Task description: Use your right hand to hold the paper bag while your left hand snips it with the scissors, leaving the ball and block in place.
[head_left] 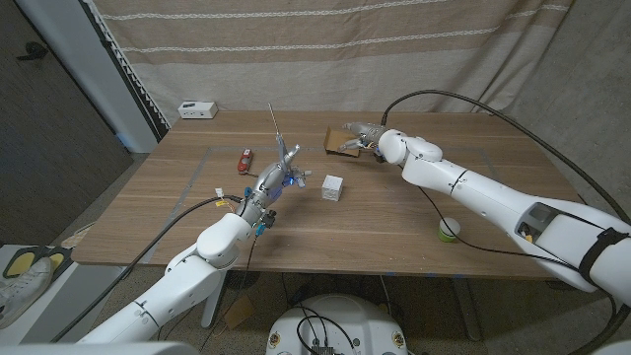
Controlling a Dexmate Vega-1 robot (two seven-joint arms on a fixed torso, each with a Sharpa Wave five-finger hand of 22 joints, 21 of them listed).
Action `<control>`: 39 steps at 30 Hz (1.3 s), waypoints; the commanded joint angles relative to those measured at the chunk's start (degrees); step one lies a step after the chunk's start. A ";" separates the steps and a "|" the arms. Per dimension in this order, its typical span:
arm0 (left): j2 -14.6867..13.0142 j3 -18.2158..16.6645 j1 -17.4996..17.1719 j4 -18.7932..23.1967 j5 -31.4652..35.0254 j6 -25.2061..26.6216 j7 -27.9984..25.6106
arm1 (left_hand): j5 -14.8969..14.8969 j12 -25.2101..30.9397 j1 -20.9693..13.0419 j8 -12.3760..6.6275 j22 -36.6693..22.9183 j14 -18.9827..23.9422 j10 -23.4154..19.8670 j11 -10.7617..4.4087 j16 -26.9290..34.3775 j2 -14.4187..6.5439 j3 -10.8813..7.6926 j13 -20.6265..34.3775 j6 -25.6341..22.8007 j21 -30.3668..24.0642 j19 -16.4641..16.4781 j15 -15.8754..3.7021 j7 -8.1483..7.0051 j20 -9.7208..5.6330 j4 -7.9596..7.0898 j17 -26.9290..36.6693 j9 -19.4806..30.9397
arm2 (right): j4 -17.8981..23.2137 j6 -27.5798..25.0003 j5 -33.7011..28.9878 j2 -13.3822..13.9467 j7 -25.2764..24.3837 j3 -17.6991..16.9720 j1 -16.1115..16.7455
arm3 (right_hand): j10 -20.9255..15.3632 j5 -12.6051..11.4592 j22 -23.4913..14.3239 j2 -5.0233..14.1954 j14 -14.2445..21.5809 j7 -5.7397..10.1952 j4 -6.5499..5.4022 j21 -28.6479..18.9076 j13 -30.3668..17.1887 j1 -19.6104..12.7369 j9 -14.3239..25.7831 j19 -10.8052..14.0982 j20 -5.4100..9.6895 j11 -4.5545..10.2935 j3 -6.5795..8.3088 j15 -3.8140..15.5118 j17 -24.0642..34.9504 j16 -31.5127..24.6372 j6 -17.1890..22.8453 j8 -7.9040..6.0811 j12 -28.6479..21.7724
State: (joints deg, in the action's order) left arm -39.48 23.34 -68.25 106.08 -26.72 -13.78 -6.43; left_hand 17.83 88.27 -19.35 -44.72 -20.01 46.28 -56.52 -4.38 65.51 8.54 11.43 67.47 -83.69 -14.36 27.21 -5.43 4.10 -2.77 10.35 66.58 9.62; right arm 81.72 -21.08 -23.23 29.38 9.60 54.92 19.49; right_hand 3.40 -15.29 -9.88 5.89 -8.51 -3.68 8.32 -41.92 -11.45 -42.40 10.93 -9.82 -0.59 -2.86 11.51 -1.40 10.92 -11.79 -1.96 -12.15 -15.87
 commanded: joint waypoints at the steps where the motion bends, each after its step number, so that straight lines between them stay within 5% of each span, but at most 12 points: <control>1: 0.12 0.09 0.01 -0.34 -0.14 0.21 0.05 | 0.51 2.36 -0.24 -0.44 -0.07 0.41 -6.49 -5.86 0.23 0.24 8.24 3.79 2.11 -0.09 0.33 -6.55 2.17 -1.85 -4.42 0.08 -0.01 | -5.17 1.71 -2.00 -2.29 -0.92 2.53 -2.23 | 0.43 -0.71 -0.03 0.00 0.05 -0.95 -0.01 0.36 -0.01 -0.75 0.02 -2.67 0.24 -0.39 -0.40 0.15 -0.03 0.15 -0.68 0.14 0.22; 6: 0.13 -0.02 -0.25 -0.17 -0.01 0.08 -0.30 | 0.57 2.40 -0.28 -0.53 -0.12 0.47 -6.59 -5.87 0.36 0.21 8.22 3.79 2.10 -0.12 0.37 -6.56 2.09 -1.86 -4.45 0.22 -0.01 | -6.41 2.38 -3.12 -2.92 -1.16 3.51 -2.90 | -0.12 -1.08 -0.01 -0.21 0.83 -2.31 -0.02 0.66 0.13 -0.85 0.03 -2.02 0.48 -1.00 -0.67 -0.26 -0.09 -0.07 -0.50 0.09 0.20; 39: -0.33 -0.58 -1.49 0.85 0.54 -0.06 -1.14 | 0.93 2.34 -0.62 -1.42 -0.29 0.74 -6.83 -5.94 0.85 0.08 8.19 3.79 2.01 -0.15 0.44 -6.56 2.16 -1.96 -4.68 0.58 -0.04 | -14.59 3.19 -6.08 -6.85 -2.83 6.88 -5.15 | -3.31 -2.44 0.01 -0.16 3.11 -4.04 0.26 1.75 0.32 -2.26 0.13 0.18 0.64 -1.79 -0.95 -0.87 -0.19 -0.47 -0.60 0.17 -0.45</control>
State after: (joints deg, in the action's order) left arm -39.62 22.91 -69.44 106.63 -26.40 -13.85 -7.42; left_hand 18.32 88.28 -19.50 -45.59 -20.08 46.80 -56.84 -4.06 66.12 8.38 11.43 68.13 -83.48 -14.35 27.21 -5.52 4.10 -2.77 10.36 66.99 9.62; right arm 70.32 -18.39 -28.75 23.95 7.60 60.67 15.27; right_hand 0.59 -17.19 -9.89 5.89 -5.71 -6.64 8.37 -40.28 -10.92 -43.90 10.94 -9.83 -0.20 -4.62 10.67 -2.36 10.65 -11.79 -2.23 -12.15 -15.92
